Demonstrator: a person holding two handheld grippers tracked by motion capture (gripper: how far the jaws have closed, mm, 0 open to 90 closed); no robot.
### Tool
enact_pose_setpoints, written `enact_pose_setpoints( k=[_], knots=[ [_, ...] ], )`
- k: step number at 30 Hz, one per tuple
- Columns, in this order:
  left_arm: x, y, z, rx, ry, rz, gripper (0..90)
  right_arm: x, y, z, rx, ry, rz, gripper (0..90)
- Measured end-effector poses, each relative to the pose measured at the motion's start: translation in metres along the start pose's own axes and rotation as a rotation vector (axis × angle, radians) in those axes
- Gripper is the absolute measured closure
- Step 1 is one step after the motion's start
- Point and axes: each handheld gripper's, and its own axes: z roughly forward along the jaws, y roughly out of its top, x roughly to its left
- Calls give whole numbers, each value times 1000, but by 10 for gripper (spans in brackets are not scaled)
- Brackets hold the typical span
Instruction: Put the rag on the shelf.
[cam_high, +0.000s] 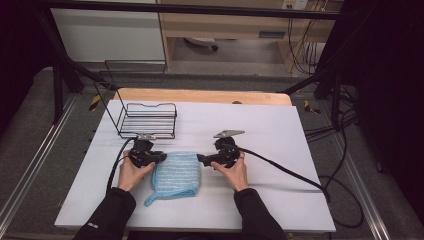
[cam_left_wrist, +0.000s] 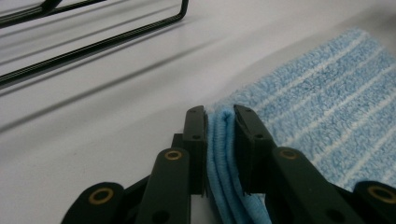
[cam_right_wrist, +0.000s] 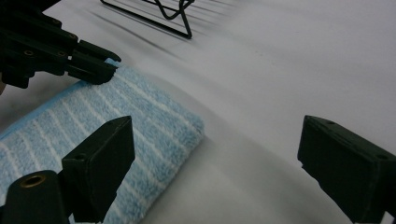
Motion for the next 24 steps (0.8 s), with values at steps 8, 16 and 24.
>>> enact_pose_setpoints(
  k=[8,16,24],
  knots=[
    [0,0,0,-2,-3,3,754,5,3,30,58,-1,12,322],
    [1,-1,0,-4,-6,6,753,4,0,35,87,26,26,502],
    [3,-1,0,-8,-18,10,753,5,0,37,116,81,84,699]
  ],
)
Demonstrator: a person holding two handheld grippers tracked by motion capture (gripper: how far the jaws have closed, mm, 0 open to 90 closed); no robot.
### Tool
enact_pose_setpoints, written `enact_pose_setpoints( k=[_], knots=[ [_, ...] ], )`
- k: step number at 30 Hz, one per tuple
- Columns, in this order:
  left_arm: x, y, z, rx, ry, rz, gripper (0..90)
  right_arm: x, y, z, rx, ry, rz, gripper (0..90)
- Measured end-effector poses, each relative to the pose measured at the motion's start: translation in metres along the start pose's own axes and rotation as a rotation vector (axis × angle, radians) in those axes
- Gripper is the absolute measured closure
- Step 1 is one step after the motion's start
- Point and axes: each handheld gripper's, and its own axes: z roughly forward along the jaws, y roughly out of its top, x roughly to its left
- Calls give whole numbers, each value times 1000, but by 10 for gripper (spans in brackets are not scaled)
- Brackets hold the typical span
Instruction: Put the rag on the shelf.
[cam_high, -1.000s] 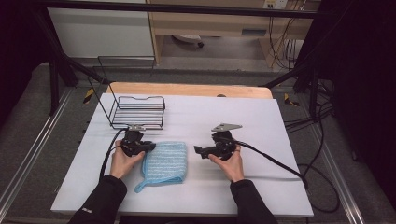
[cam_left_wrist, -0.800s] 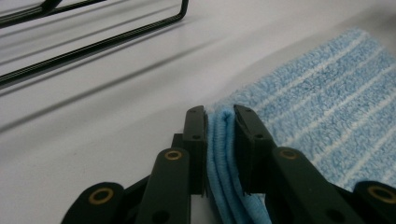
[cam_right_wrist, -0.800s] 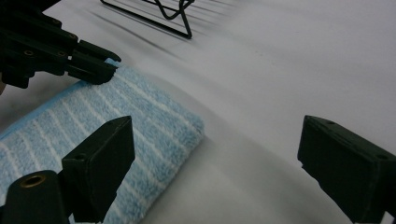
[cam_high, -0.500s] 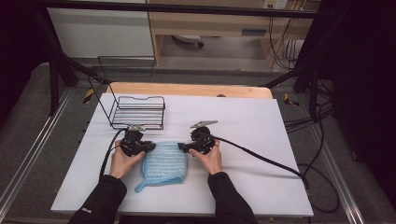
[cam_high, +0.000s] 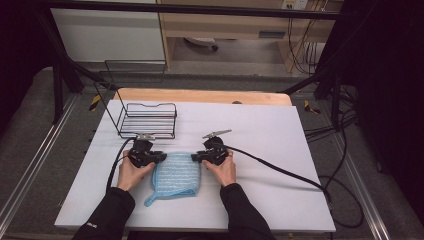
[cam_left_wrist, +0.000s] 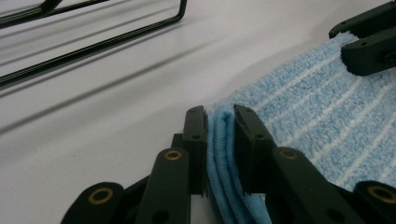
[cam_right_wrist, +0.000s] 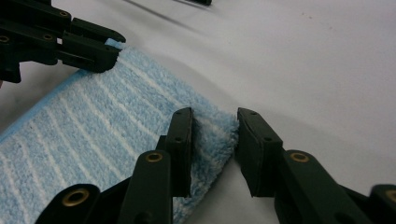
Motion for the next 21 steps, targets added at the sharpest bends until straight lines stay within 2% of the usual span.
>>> enact_pose_setpoints(
  k=[5,9,13,16,21],
  knots=[
    [1,0,0,-2,-9,-13,762,1,0,1,17,15,47,777],
    [3,0,-2,-4,-25,-32,779,0,1,0,19,22,53,803],
    [7,0,-6,-22,-56,-71,796,1,2,-3,11,28,60,819],
    [6,0,-14,-49,-60,-65,800,4,3,-8,-7,26,42,823],
    [-2,0,-32,-110,-47,-31,801,12,3,-18,-60,32,12,824]
  ],
)
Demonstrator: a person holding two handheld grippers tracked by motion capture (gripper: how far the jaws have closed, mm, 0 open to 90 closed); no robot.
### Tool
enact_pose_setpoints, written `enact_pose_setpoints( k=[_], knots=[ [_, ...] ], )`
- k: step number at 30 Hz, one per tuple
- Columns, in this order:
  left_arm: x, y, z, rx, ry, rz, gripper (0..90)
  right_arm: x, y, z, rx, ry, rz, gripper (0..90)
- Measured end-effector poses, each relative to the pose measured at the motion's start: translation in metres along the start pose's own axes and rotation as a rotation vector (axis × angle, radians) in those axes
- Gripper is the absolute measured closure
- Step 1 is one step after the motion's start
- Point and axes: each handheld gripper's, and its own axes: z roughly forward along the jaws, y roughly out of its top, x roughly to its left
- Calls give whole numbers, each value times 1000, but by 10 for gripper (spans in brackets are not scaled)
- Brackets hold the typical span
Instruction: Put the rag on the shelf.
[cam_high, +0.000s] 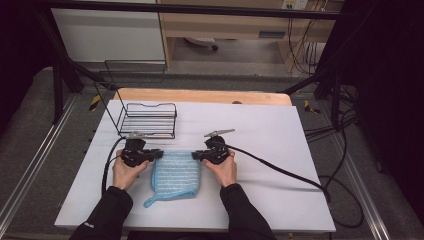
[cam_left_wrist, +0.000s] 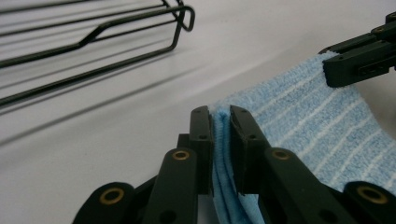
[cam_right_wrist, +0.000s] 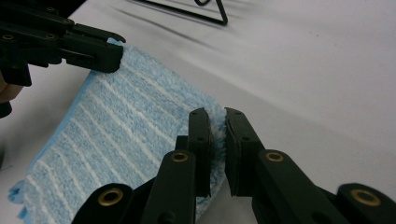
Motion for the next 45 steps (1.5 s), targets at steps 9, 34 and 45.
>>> enact_pose_setpoints(
  k=[9,34,45],
  knots=[
    [-13,-1,-23,-74,25,36,800,18,1,-18,-102,-8,-79,824],
    [-50,20,-65,-224,60,116,800,39,18,-66,-272,-6,-210,827],
    [-52,26,-85,-303,73,117,800,55,31,-78,-348,-8,-256,830]
  ],
)
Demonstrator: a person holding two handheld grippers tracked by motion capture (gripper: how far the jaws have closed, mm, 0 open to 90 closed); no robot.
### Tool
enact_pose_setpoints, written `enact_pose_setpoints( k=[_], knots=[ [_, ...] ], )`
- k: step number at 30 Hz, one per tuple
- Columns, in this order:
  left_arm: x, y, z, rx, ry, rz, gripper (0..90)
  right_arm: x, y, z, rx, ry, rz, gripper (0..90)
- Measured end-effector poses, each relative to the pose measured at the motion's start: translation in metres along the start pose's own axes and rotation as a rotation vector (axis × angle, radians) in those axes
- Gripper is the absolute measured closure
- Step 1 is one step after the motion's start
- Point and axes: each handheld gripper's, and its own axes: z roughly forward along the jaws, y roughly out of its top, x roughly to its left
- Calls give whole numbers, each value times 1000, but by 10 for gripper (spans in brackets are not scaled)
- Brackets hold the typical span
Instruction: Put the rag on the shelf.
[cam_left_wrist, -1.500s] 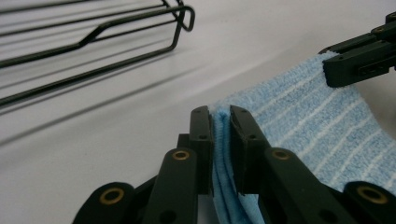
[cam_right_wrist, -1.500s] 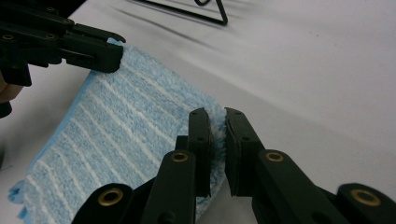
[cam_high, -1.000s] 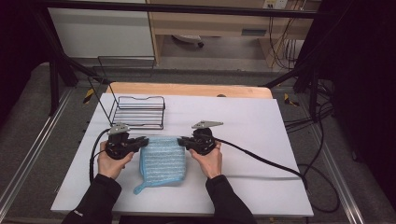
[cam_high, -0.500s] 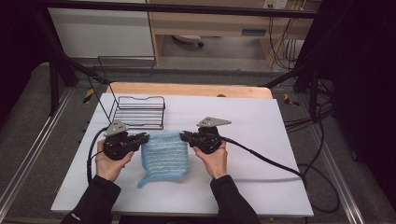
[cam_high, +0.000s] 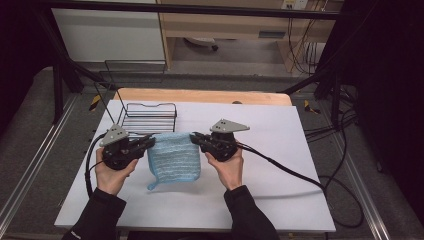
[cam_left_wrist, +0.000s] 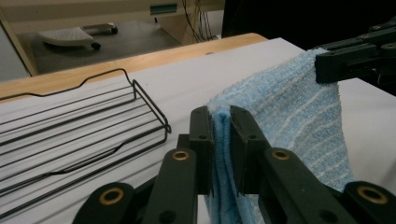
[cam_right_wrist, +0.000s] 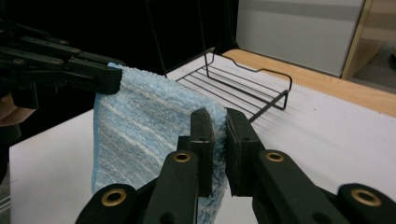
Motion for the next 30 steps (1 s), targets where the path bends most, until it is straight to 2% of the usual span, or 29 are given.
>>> enact_pose_setpoints(
  k=[10,19,30],
  knots=[
    [6,13,-16,-70,18,9,800,10,14,0,-59,-3,-27,831],
    [13,30,-24,-142,39,12,801,18,35,1,-126,-21,-56,832],
    [25,47,-38,-241,58,-16,801,29,63,8,-209,-38,-89,833]
  ],
)
